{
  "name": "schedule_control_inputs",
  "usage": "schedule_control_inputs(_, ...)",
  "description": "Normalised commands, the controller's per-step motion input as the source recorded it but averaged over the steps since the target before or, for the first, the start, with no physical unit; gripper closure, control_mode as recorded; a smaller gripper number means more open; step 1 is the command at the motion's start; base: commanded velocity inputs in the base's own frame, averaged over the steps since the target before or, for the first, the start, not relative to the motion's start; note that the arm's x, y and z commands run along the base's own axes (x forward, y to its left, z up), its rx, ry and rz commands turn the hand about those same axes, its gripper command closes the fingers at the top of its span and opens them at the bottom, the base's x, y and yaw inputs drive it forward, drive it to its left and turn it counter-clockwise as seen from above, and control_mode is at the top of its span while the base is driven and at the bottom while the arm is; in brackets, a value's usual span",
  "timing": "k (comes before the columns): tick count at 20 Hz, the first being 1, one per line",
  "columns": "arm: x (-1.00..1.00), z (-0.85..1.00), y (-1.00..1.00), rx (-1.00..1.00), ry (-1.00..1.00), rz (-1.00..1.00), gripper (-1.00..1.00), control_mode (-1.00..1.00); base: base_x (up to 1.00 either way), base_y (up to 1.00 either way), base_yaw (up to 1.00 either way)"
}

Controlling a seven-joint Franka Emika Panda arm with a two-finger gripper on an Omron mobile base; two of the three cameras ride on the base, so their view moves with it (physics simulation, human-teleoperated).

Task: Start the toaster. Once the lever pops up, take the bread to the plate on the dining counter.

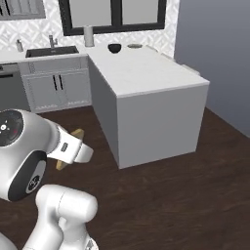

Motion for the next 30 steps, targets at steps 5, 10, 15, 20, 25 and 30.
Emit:
schedule_control_inputs(5,0.00,0.00,0.00,0.00,0.00,0.00,1.00,1.00,1.00,-0.62,0.00)
schedule_control_inputs(10,0.00,0.00,0.00,0.00,0.00,0.00,1.00,1.00,1.00,-0.69,0.00)
schedule_control_inputs(15,0.00,0.00,0.00,0.00,0.00,0.00,1.00,1.00,1.00,-0.62,0.00)
schedule_control_inputs(20,0.00,0.00,0.00,0.00,0.00,0.00,1.00,1.00,1.00,-0.62,0.05)
schedule_control_inputs(25,0.00,0.00,0.00,0.00,0.00,0.00,1.00,1.00,1.00,-0.63,0.07)
schedule_control_inputs(30,0.00,0.00,0.00,0.00,0.00,0.00,1.00,1.00,1.00,-0.65,0.14)
